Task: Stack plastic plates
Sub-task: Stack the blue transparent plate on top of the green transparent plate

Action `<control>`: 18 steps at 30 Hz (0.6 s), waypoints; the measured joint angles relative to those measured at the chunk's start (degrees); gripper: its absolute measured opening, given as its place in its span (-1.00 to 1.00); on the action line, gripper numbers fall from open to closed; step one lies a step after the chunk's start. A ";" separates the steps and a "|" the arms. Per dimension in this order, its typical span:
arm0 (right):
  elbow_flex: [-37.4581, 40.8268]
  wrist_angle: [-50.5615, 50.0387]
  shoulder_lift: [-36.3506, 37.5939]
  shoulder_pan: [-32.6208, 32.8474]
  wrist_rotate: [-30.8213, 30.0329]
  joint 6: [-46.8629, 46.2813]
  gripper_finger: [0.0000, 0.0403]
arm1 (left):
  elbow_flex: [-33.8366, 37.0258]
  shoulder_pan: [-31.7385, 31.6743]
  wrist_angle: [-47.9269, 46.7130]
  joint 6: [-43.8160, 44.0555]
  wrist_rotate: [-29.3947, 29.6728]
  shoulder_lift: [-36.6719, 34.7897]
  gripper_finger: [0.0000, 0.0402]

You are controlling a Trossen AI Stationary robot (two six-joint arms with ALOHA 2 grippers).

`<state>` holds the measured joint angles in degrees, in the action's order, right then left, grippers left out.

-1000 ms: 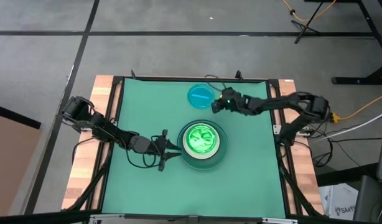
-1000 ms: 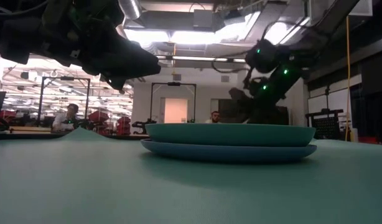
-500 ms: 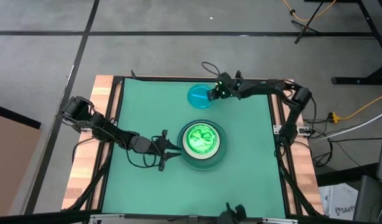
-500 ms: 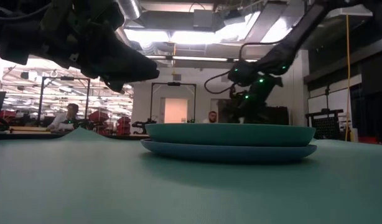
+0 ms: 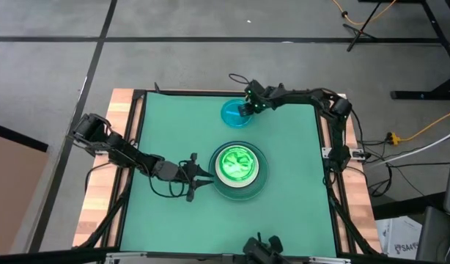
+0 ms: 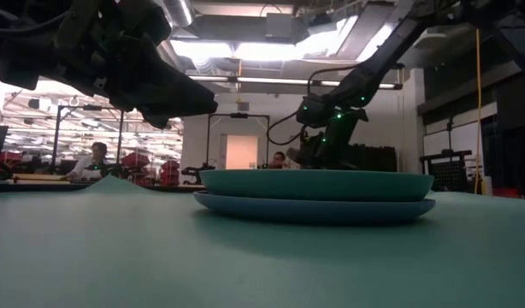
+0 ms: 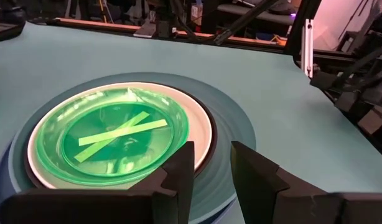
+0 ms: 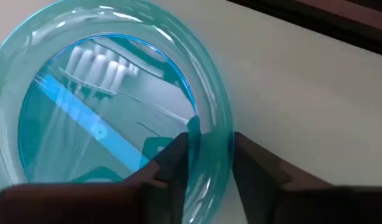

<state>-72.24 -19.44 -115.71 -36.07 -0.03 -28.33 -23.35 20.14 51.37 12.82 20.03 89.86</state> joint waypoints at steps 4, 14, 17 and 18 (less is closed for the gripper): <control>-0.03 -0.13 -0.07 0.00 -0.92 0.71 -0.65 | 0.00 0.02 -0.02 -0.74 0.04 0.00 -0.52; 0.01 -0.14 0.10 0.03 -1.45 4.62 -0.96 | 0.00 0.02 0.00 -1.22 0.04 0.00 -0.52; 0.12 -0.56 0.91 0.34 -1.71 4.81 -0.99 | 0.00 0.01 -0.01 -1.22 0.04 0.00 -0.52; 0.18 -1.11 1.34 0.50 -1.73 4.90 -0.99 | 0.00 0.02 0.00 -1.21 0.05 0.00 -0.52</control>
<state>-72.05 -20.55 -114.38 -35.58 -1.76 -23.43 -23.35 20.16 51.37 11.61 20.09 89.86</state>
